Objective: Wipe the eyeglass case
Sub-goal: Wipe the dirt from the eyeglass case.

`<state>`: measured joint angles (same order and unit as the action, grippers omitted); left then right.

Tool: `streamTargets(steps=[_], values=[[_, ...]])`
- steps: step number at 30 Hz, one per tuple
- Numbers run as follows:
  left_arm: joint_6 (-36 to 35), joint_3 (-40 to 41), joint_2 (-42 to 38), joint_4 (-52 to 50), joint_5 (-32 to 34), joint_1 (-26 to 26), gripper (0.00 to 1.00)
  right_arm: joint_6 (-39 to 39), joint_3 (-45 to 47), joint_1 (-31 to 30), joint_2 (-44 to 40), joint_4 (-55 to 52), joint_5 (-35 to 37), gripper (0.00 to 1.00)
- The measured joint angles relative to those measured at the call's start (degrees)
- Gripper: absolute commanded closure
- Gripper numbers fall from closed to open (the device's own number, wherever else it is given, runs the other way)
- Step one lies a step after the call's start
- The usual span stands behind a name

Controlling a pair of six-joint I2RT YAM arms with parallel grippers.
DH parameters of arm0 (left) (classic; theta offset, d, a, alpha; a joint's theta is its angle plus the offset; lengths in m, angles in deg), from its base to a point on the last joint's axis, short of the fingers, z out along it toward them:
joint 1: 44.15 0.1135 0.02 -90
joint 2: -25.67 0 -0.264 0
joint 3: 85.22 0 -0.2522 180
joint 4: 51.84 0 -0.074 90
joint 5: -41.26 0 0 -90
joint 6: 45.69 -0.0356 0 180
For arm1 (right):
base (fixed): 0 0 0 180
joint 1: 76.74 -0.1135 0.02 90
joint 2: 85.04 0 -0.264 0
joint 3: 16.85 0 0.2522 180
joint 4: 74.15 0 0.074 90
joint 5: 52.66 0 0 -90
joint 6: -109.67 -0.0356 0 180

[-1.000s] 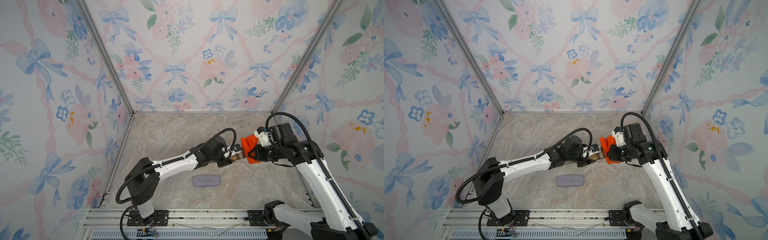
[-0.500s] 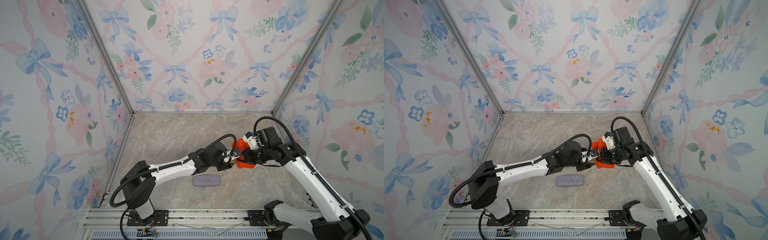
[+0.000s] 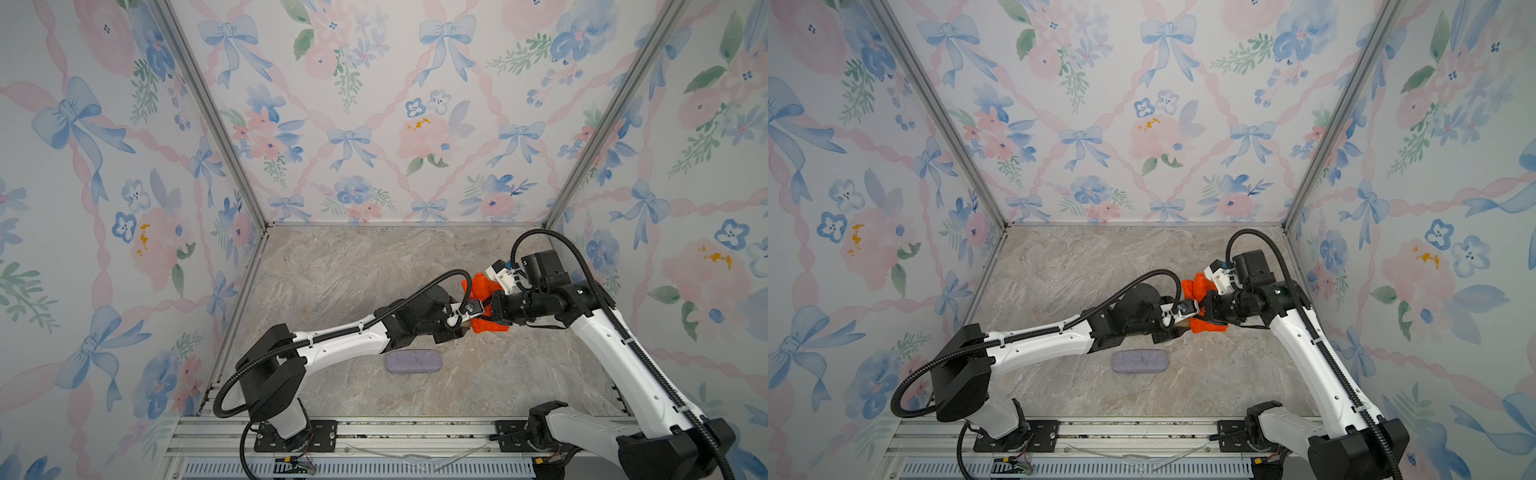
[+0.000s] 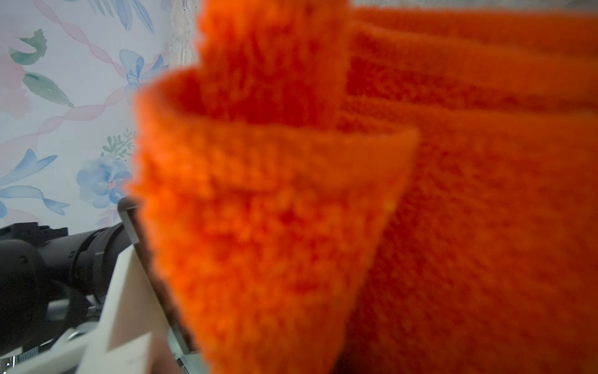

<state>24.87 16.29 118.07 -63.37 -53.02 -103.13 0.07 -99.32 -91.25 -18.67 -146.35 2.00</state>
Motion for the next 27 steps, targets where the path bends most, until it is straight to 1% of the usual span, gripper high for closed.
streamTargets(steps=[7, 10, 12, 14, 17, 22, 24, 27], values=[[0.2, 1.2, -1.4, 0.7, 0.0, 0.0, 0.70, -2.4, 3.5, -0.7, 0.1, 5.7, -7.3, 1.00], [0.2, 1.2, -1.5, 1.1, 0.0, 0.0, 0.70, -0.9, 3.0, 2.6, 0.1, 4.1, -9.6, 1.00], [0.2, 1.2, -1.5, 1.1, 0.0, 0.0, 0.70, 0.6, 1.4, 5.6, 0.3, 2.2, -9.7, 1.00], [0.2, 1.2, -1.6, 1.4, 0.0, 0.0, 0.70, 1.3, 0.3, 7.0, 0.3, 1.5, -9.7, 1.00], [0.2, 1.3, -1.9, 1.4, 0.0, 0.0, 0.69, 0.5, 0.9, 5.4, 0.2, 2.8, -9.7, 1.00], [0.4, 1.9, -1.9, 0.6, 0.0, 0.0, 0.70, -4.2, 6.4, -2.4, 0.2, 10.4, -10.3, 1.00], [0.6, 2.3, -2.0, 0.5, 0.0, 0.0, 0.70, -4.4, 6.7, -2.2, 0.3, 10.6, -10.1, 1.00], [0.7, 2.3, -2.1, 1.3, 0.0, 0.0, 0.70, -3.4, 5.6, 1.4, 0.3, 9.2, -11.7, 1.00]])
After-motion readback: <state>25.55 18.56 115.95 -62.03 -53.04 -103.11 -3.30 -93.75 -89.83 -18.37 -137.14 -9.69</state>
